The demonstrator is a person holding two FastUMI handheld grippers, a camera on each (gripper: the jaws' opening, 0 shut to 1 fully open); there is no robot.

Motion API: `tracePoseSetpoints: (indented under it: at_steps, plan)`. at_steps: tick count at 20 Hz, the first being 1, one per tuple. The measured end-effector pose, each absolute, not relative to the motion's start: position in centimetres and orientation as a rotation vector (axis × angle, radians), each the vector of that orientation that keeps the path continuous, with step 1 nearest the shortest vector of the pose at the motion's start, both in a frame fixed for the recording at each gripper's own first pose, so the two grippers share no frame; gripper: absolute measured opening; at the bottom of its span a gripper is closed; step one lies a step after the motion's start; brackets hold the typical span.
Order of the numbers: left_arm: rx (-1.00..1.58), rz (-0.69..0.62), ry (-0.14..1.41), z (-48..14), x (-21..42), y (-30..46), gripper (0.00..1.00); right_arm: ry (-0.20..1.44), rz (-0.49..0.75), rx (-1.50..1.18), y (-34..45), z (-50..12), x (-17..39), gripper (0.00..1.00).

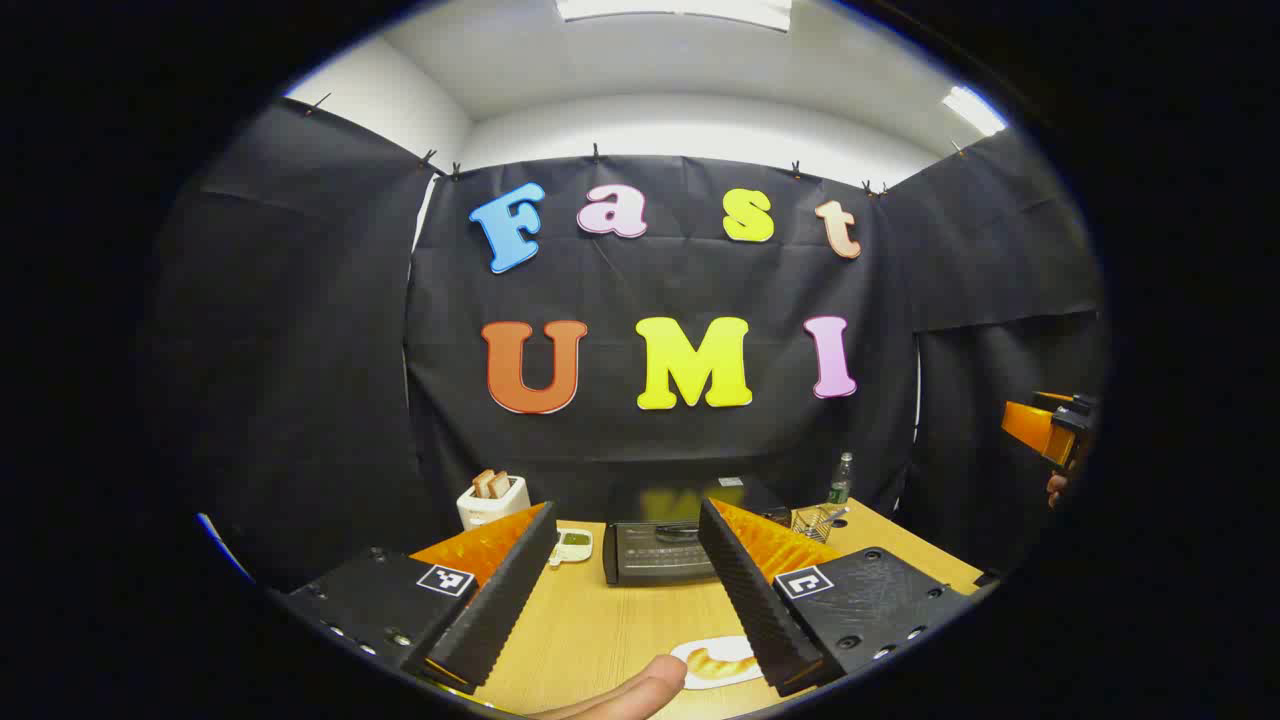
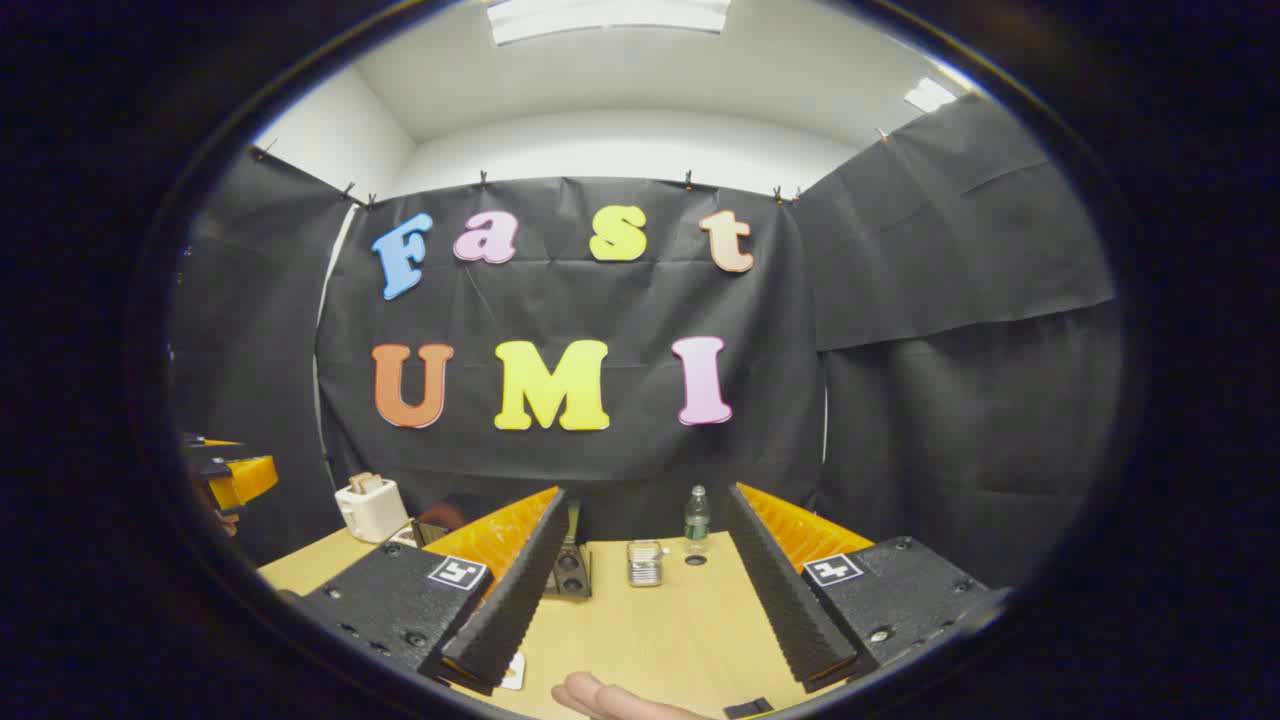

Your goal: Open the electric oven with the left hand, put the food in, and close the electric oven.

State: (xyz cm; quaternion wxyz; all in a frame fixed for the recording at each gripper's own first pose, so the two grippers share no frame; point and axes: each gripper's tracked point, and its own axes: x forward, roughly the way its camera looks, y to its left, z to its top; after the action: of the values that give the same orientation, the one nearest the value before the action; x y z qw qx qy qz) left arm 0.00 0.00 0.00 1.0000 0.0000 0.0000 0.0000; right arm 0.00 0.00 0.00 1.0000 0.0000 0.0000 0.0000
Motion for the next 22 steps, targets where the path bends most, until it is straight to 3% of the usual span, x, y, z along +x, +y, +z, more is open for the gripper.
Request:
tracePoseSetpoints:
  at_steps: [13, 22]
  plan:
    - [-0.023, 0.019, 0.060, -2.3, 2.3, 0.4, 0.94, -0.023, -0.014, -0.003, -2.0, -0.4, 0.1, 1.00]
    - [-0.018, -0.010, 0.166, -6.6, 11.0, -0.9, 0.94, -0.116, 0.001, 0.032, -3.5, -0.9, 1.8, 0.98]
